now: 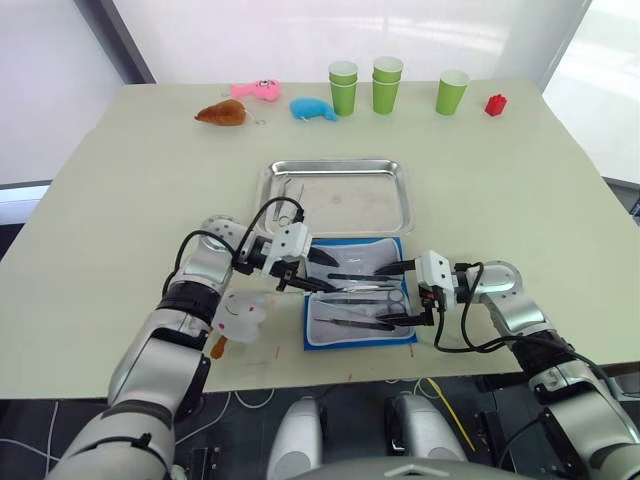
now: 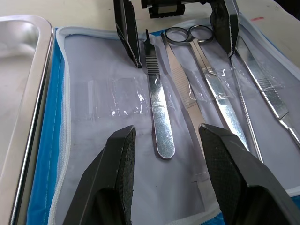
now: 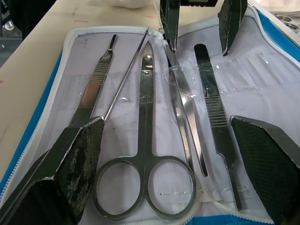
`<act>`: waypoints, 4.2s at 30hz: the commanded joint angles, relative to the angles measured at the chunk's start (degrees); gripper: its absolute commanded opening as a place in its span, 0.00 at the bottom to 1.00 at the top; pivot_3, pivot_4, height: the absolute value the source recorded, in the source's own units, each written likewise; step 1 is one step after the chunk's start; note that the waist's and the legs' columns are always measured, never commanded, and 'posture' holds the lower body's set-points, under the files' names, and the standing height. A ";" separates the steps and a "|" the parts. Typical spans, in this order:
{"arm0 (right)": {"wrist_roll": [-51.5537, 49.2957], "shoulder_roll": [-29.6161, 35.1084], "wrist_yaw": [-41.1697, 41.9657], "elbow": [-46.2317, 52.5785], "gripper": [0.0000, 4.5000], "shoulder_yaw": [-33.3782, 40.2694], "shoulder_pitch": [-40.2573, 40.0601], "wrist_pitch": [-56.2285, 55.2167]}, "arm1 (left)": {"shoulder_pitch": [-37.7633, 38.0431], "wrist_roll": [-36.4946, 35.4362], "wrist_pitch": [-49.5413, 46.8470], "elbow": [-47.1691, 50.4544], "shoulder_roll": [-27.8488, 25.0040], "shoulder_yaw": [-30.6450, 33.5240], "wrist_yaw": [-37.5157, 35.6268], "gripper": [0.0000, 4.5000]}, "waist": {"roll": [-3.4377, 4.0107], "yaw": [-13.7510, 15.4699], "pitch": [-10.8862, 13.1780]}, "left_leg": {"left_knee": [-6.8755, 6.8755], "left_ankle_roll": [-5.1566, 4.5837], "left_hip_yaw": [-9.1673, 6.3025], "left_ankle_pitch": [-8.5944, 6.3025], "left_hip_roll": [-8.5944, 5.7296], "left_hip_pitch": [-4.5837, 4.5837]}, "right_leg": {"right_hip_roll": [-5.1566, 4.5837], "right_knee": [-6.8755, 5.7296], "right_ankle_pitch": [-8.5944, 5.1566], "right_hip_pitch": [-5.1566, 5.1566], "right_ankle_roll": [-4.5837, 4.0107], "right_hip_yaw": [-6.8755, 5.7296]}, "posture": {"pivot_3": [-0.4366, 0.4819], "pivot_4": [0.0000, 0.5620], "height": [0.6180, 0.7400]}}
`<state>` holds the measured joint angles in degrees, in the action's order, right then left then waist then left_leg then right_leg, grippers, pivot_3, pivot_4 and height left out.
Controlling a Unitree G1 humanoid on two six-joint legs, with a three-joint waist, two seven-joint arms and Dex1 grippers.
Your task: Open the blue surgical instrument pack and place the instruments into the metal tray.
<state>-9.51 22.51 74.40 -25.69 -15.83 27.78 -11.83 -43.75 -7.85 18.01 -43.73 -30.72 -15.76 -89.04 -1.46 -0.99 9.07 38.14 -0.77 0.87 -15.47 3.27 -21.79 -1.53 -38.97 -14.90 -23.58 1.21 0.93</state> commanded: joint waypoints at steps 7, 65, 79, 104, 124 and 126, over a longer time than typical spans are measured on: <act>2.68 0.38 -1.41 -1.85 1.00 -0.98 -1.08 0.17 | -1.97 1.25 0.55 -2.78 1.15 1.45 0.15 0.32 | 0.00 0.00 -0.01 | 0.01 0.00 -0.02 0.00 0.00 0.01 | 0.00 0.00 0.00 0.03 0.01 -0.01 | 0.48 0.27 1.00; 3.57 -0.48 -1.27 -4.25 1.00 -3.08 -1.26 4.99 | 1.35 -10.36 -26.04 34.46 -31.31 -2.81 -3.46 0.01 | -0.01 -0.92 -0.01 | -0.03 0.00 -0.10 0.00 0.01 0.02 | 0.04 0.02 -0.01 0.03 0.00 -0.01 | 0.48 0.27 1.00; 3.74 -0.32 -1.03 -4.65 1.00 -3.43 -1.27 4.16 | -0.54 -11.97 -32.63 31.66 -24.53 8.23 8.22 0.01 | -0.05 -0.92 -0.04 | -0.01 0.00 -0.10 0.00 0.02 0.02 | 0.04 0.02 -0.01 0.05 0.01 -0.02 | 0.48 0.27 1.00; 3.85 -0.41 -1.71 -4.55 1.00 -3.43 -1.63 3.45 | 8.01 -2.65 -61.93 48.10 12.92 19.13 78.24 0.01 | -0.08 -0.96 -0.10 | -0.01 0.02 -0.22 0.00 -0.02 0.05 | -0.05 0.01 0.03 0.14 0.00 -0.05 | 0.48 0.27 1.00; 3.78 -0.65 -2.60 -4.00 1.00 -3.25 -2.20 2.95 | 9.43 0.32 -64.75 41.31 23.95 21.32 90.76 0.01 | -0.10 -0.98 -0.13 | -0.02 0.03 -0.25 0.01 -0.06 0.07 | -0.08 0.02 0.04 0.16 0.00 -0.09 | 0.48 0.27 1.00; 3.78 -0.67 -2.64 -4.02 1.00 -3.25 -2.21 2.85 | 9.54 0.22 -64.93 41.37 24.29 21.82 90.96 0.01 | -0.10 -0.99 -0.13 | -0.02 0.04 -0.25 0.01 -0.06 0.07 | -0.08 0.02 0.04 0.16 0.00 -0.09 | 0.48 0.27 1.00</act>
<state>-9.56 21.50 72.76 -26.32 -16.87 27.81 -10.10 -34.12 -7.06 -46.86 -3.26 -6.57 5.07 1.62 -1.56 -1.98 8.94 38.12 -0.73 0.62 -15.46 3.21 -21.72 -1.61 -38.95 -14.86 -23.42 1.21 0.85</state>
